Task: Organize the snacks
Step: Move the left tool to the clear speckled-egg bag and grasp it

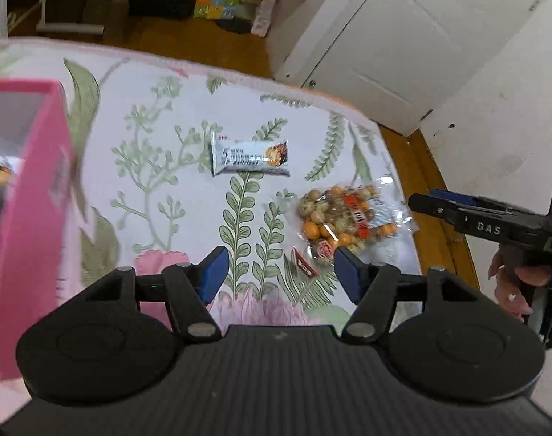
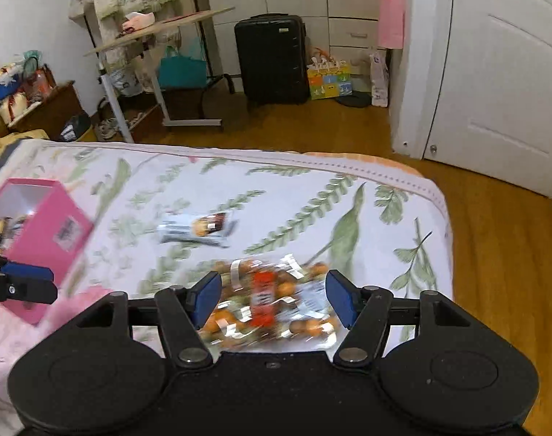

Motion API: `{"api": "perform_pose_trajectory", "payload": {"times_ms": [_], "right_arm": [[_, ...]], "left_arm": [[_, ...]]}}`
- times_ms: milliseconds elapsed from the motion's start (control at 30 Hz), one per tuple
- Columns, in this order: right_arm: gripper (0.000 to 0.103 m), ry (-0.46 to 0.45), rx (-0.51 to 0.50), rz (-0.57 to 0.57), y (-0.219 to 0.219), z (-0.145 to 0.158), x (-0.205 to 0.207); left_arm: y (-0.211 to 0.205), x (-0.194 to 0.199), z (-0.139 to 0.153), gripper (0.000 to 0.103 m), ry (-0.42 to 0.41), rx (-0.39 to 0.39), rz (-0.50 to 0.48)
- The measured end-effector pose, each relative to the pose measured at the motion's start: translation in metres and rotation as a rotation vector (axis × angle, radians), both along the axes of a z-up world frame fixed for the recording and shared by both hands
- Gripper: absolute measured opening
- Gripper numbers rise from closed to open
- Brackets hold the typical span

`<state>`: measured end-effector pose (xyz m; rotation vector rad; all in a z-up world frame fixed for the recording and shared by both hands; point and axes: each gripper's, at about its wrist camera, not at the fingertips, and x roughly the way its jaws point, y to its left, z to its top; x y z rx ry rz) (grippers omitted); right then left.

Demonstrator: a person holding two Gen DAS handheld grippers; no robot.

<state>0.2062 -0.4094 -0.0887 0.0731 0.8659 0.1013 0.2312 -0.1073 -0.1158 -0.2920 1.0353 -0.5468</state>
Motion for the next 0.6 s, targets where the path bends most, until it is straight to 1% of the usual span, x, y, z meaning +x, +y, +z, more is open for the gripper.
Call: {"api": "perform_pose_trajectory", "payload": {"times_ms": [67, 133, 200, 300, 400, 433, 467, 500, 533, 567, 600], "right_arm": [[0.069, 0.034, 0.039, -0.075, -0.015, -0.024, 0.012], [0.069, 0.035, 0.07, -0.14, -0.025, -0.046, 0.017], [0.069, 0.026, 0.11, -0.184, -0.032, -0.061, 0.02], [0.073, 0.011, 0.173, -0.205, -0.035, -0.069, 0.025], [0.073, 0.015, 0.207, -0.197, -0.036, -0.067, 0.029], [0.071, 0.023, 0.188, -0.175, -0.034, -0.064, 0.032], [0.071, 0.025, 0.147, -0.159, -0.032, -0.062, 0.034], [0.071, 0.019, 0.094, -0.158, -0.03, -0.06, 0.035], [0.073, 0.018, 0.063, -0.169, -0.03, -0.06, 0.036], [0.073, 0.025, 0.055, -0.179, -0.033, -0.061, 0.037], [0.074, 0.047, 0.081, -0.182, -0.037, -0.064, 0.04]], "left_arm": [[-0.008, 0.009, -0.014, 0.062, 0.019, -0.017, 0.004], [-0.013, 0.014, -0.026, 0.061, 0.03, -0.042, 0.03], [-0.018, 0.018, -0.035, 0.06, 0.032, -0.084, 0.07], [-0.03, 0.026, -0.049, 0.06, 0.063, -0.13, 0.081], [-0.045, 0.034, -0.063, 0.055, 0.118, -0.124, 0.071], [-0.048, 0.035, -0.066, 0.054, 0.13, -0.127, 0.07], [-0.049, 0.035, -0.069, 0.054, 0.134, -0.129, 0.071], [-0.05, 0.034, -0.07, 0.051, 0.135, -0.132, 0.071], [-0.051, 0.033, -0.072, 0.047, 0.134, -0.136, 0.067], [-0.052, 0.032, -0.072, 0.044, 0.132, -0.14, 0.062], [-0.053, 0.031, -0.073, 0.039, 0.128, -0.141, 0.054]]}}
